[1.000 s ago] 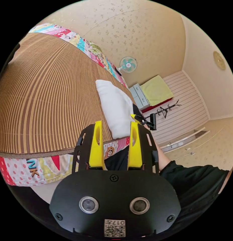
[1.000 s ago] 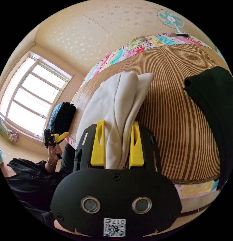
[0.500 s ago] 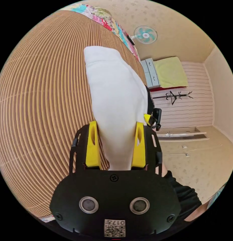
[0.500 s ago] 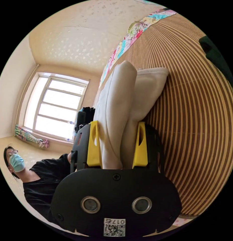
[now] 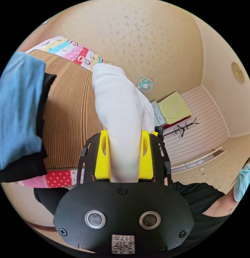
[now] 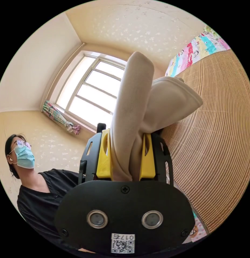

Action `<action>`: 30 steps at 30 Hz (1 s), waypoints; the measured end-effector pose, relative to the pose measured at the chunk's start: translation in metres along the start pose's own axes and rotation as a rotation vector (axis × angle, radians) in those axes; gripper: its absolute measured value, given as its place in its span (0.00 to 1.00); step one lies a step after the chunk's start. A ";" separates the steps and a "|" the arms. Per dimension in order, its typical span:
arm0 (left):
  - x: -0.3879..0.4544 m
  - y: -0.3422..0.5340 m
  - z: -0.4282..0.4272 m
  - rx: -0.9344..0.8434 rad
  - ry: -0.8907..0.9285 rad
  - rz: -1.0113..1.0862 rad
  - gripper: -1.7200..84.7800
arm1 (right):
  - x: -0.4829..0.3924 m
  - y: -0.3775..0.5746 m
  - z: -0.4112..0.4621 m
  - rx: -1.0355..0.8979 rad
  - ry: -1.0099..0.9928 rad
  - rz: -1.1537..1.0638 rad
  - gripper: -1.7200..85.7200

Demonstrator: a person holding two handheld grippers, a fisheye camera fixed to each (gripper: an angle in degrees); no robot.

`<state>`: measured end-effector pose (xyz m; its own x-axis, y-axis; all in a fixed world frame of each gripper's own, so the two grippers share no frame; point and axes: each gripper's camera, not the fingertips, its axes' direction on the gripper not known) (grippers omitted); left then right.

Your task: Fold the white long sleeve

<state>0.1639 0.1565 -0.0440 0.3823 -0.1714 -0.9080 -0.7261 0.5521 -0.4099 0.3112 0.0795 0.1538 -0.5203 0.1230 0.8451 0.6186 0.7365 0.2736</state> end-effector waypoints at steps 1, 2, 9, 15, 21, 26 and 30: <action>0.004 -0.003 -0.055 0.054 -0.045 0.009 0.21 | -0.023 -0.017 0.040 -0.023 -0.041 -0.034 0.20; 0.005 -0.006 -0.108 0.101 -0.089 0.012 0.21 | -0.047 -0.033 0.082 -0.042 -0.080 -0.065 0.20; -0.027 -0.037 -0.354 0.248 -0.367 -0.065 0.21 | -0.154 -0.104 0.326 -0.157 -0.132 -0.130 0.20; -0.171 -0.043 -0.421 0.263 -0.561 -0.345 0.24 | -0.130 -0.102 0.500 -0.202 0.130 0.028 0.19; -0.220 0.011 -0.352 0.324 -0.825 -0.319 0.31 | -0.121 -0.039 0.520 -0.278 0.367 -0.170 0.14; -0.160 0.062 -0.357 0.586 -0.860 -0.254 0.23 | -0.146 -0.001 0.402 -0.185 0.365 -0.410 0.12; -0.104 0.119 -0.354 0.804 -0.638 -0.156 0.20 | -0.123 0.039 0.280 -0.088 0.494 -0.405 0.09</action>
<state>-0.1646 -0.0487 -0.0294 0.8410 0.0470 -0.5391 -0.1363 0.9825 -0.1270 0.2343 0.2798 -0.0677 -0.4032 -0.4898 0.7730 0.4869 0.6004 0.6344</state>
